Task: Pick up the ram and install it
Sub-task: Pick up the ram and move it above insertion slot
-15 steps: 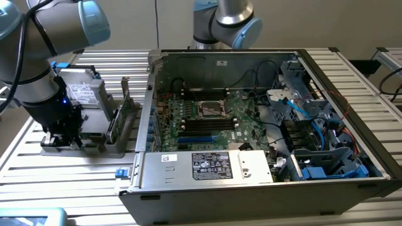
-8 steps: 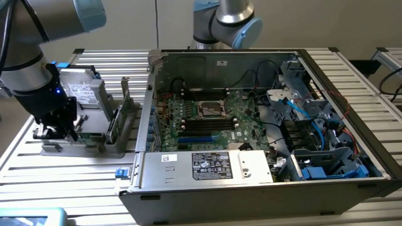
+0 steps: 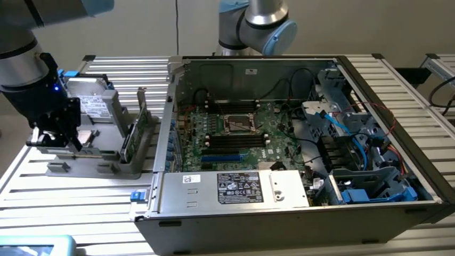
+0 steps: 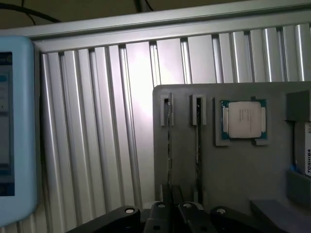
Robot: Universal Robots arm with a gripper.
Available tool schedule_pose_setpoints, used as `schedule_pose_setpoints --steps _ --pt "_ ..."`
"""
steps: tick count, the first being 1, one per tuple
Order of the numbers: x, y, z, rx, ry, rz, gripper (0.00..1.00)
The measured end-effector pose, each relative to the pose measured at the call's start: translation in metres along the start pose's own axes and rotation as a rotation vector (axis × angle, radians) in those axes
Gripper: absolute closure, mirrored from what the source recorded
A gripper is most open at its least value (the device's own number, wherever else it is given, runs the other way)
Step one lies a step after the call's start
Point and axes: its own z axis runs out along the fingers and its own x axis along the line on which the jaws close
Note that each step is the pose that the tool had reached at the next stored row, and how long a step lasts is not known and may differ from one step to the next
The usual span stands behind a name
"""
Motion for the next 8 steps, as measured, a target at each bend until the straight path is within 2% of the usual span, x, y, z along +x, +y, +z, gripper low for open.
schedule_pose_setpoints --steps 4,8 --pt "0.001 -0.0011 -0.018 0.0 0.0 0.0 0.88" --pt "0.0 -0.0082 -0.0363 -0.0001 0.0 0.0 0.88"
